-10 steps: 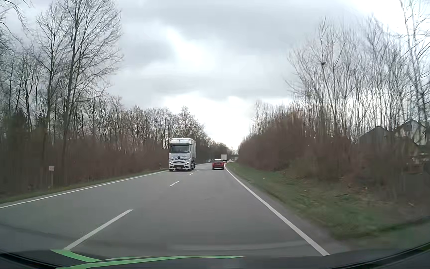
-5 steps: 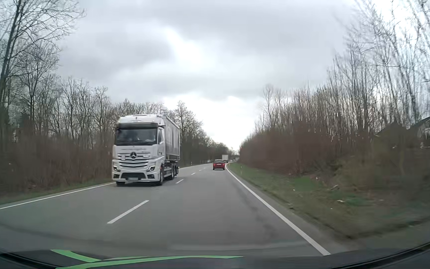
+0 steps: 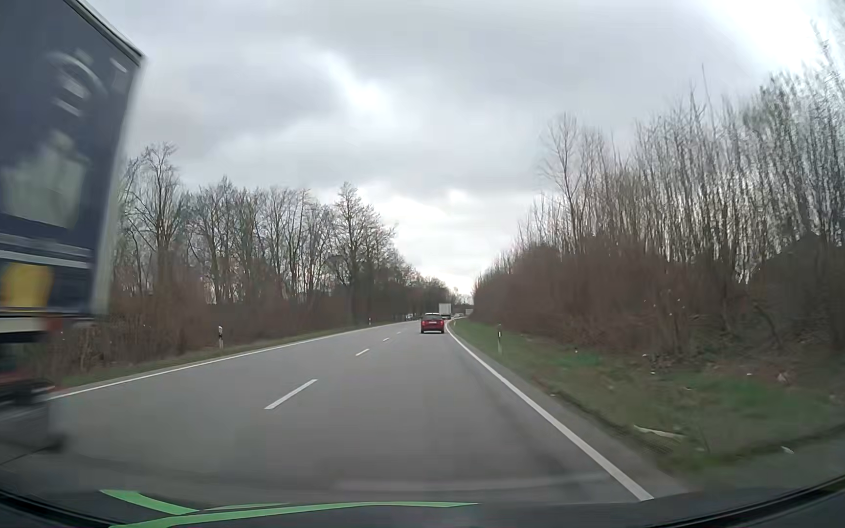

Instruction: Follow the waypoints while adhering to traffic rules and regulations

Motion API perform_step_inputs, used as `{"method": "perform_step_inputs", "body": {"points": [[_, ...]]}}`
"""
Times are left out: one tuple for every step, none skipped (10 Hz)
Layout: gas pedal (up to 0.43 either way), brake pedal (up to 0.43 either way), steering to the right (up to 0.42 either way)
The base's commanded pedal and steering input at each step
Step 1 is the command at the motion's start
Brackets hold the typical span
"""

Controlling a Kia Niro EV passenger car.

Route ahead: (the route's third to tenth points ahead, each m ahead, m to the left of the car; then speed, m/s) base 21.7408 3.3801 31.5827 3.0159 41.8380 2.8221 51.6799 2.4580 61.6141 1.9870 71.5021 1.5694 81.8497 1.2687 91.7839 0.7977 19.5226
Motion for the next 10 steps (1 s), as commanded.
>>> {"method": "perform_step_inputs", "body": {"points": [[0.138,0.0,0.0],[0.138,0.0,0.0],[0.138,0.0,0.0],[0.138,0.0,0.0],[0.138,0.0,0.001],[0.138,0.0,0.002],[0.138,0.0,0.003],[0.138,0.0,0.004],[0.138,0.0,0.004],[0.138,0.0,0.004]]}}
